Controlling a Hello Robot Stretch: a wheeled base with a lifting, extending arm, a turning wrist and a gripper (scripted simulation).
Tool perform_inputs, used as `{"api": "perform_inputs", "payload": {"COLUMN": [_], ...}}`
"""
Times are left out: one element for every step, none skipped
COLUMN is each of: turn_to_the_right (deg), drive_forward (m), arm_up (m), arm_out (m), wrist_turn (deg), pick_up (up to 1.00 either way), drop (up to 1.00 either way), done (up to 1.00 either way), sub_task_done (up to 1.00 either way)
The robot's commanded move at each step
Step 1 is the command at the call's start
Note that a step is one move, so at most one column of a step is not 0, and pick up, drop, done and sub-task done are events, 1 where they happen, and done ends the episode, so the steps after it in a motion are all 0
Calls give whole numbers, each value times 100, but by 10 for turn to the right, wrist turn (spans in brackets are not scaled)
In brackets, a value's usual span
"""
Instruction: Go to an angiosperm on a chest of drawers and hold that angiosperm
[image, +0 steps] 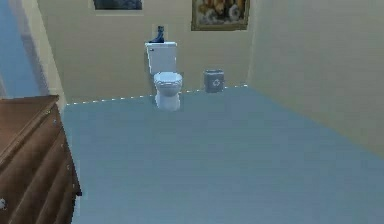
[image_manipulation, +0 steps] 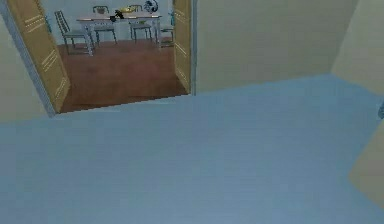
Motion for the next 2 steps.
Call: {"api": "perform_inputs", "payload": {"turn_to_the_right": [0, 30], "drive_forward": [10, 0], "arm_up": [0, 0], "arm_out": [0, 0], "wrist_turn": [0, 0], "pick_up": [0, 0], "drop": [0, 0], "done": [0, 0], "sub_task_done": [0, 0]}}
